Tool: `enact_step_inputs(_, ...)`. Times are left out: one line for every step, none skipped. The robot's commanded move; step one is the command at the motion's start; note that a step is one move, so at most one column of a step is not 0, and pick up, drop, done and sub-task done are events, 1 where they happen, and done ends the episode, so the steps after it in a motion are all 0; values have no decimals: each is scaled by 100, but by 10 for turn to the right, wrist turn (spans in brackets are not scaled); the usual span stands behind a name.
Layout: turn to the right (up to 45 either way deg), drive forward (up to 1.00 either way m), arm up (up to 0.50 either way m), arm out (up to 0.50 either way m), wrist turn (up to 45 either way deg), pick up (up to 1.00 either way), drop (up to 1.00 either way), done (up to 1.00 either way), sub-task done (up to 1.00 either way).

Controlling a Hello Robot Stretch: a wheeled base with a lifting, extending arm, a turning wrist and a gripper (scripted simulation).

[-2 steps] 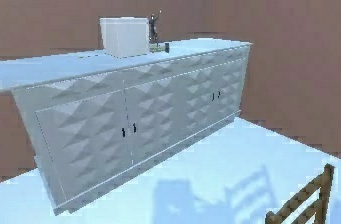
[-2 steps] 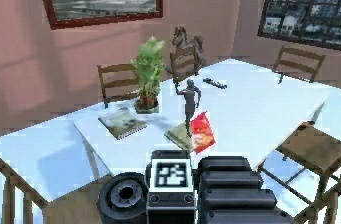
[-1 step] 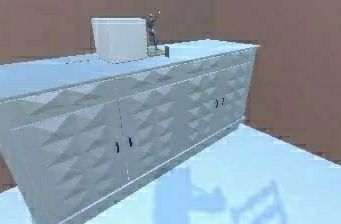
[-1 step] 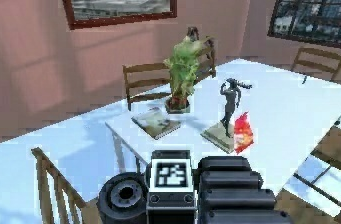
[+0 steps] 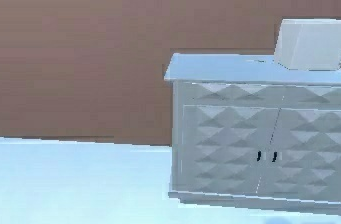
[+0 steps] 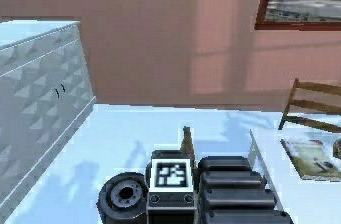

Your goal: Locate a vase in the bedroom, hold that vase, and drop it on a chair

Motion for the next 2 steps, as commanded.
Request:
enact_step_inputs(-450, 0, 0, 0, 0, 0, 0, 0, 0)
enact_step_inputs(-120, 0, 0, 0, 0, 0, 0, 0, 0)
